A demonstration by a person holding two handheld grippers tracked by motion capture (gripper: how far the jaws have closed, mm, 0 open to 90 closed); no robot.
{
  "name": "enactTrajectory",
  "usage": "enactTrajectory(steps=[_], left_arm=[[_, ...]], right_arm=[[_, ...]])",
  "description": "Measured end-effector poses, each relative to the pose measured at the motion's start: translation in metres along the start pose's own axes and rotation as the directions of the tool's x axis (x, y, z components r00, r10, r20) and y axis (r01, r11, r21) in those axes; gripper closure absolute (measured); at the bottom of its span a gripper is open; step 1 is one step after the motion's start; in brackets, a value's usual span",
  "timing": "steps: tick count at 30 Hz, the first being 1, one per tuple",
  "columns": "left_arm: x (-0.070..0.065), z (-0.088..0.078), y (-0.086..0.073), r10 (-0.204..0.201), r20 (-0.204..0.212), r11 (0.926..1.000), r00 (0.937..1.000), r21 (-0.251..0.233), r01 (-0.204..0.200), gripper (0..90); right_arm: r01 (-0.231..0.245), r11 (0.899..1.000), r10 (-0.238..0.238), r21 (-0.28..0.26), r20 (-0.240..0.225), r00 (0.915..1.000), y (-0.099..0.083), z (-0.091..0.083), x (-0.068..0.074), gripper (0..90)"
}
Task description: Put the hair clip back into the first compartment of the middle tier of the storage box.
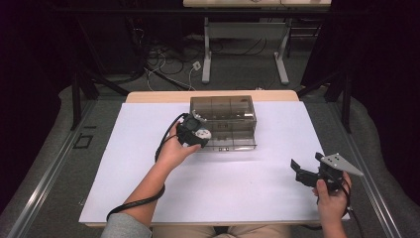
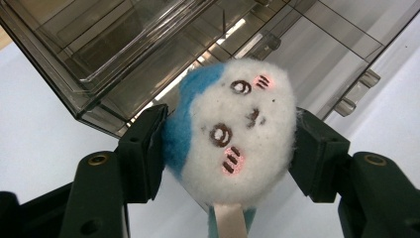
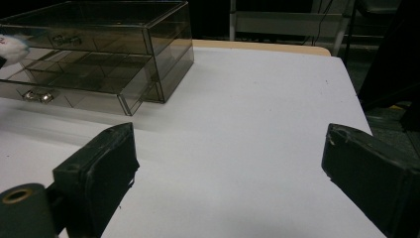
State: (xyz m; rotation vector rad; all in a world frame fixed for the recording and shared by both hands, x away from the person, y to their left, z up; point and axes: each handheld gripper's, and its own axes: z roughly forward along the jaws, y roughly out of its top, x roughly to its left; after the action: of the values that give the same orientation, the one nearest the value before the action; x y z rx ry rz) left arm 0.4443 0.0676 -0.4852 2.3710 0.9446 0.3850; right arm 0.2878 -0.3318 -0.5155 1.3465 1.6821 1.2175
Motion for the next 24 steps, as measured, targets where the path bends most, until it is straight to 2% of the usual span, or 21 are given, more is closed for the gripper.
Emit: enactTrajectory(steps=[18,24], left_arm=[[-0.0013,0.0055,0.0006,0.000,0.002,0.9999,1.0000,0.013,-0.001,36.1],[-0.0009,0.0052,0.0000,-0.012,-0.005,0.9999,0.9999,0.011,0.012,33.6]], right_arm=[[0.003,1.000,-0.003,0.000,0.000,1.0000,0.0000,-0.0002,-0.0001,6.6],[0.001,1.000,-0.001,-0.003,-0.002,1.0000,0.0001,-0.0002,-0.0001,6.6]])
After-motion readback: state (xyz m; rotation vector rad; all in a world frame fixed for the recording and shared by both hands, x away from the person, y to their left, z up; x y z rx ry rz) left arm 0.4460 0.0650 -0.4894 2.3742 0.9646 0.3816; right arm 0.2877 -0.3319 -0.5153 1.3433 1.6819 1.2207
